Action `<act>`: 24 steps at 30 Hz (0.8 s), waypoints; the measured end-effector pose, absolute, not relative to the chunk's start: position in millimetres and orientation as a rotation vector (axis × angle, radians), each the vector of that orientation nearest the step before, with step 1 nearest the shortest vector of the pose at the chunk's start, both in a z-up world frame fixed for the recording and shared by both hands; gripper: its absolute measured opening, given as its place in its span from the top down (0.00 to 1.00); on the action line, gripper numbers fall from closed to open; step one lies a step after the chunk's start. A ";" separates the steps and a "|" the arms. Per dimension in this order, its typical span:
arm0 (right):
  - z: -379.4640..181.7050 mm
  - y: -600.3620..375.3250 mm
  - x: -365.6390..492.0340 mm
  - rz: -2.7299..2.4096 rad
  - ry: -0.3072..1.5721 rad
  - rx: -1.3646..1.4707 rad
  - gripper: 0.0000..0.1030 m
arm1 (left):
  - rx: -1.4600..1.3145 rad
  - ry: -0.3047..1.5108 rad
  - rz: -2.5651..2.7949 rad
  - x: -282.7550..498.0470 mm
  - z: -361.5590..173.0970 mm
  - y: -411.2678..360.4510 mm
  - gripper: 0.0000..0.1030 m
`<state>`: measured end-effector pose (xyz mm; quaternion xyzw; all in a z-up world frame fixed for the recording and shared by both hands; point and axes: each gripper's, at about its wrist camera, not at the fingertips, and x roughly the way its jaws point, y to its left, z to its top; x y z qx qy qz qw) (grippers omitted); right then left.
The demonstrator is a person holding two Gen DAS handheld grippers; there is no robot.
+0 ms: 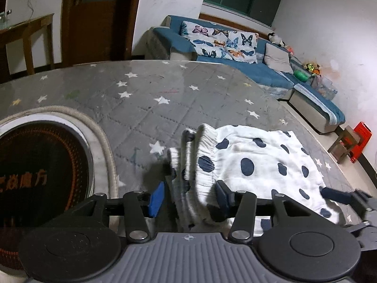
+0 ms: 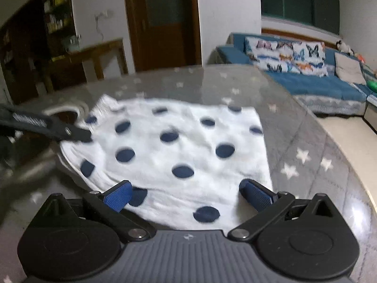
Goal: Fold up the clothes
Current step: 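Open both grippers and withdraw them from the folded pants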
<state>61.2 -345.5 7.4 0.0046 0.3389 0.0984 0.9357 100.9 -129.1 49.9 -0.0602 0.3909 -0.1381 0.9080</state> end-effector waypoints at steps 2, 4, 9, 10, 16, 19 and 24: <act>6.6 -344.0 59.6 0.198 0.688 -0.013 0.00 | -0.122 0.796 -0.288 94.6 52.3 -128.1 0.47; 10.2 -342.3 55.3 0.195 0.671 -0.027 0.00 | -0.118 0.783 -0.289 87.5 54.9 -127.0 0.38; 19.3 -338.4 44.4 0.185 0.638 -0.019 0.00 | -0.110 0.750 -0.293 69.6 61.6 -124.2 0.26; 20.5 -337.2 41.4 0.181 0.632 -0.014 0.00 | -0.109 0.743 -0.294 66.1 62.9 -123.6 0.23; 24.6 -330.3 19.4 0.161 0.602 0.022 0.00 | -0.093 0.692 -0.301 42.4 68.6 -121.0 0.09; 26.2 -326.8 9.1 0.157 0.597 0.036 0.00 | -0.084 0.665 -0.307 30.2 72.0 -120.3 0.00; 25.0 -321.8 -4.3 0.127 0.586 0.029 0.00 | -0.089 0.647 -0.317 13.4 73.8 -117.7 0.00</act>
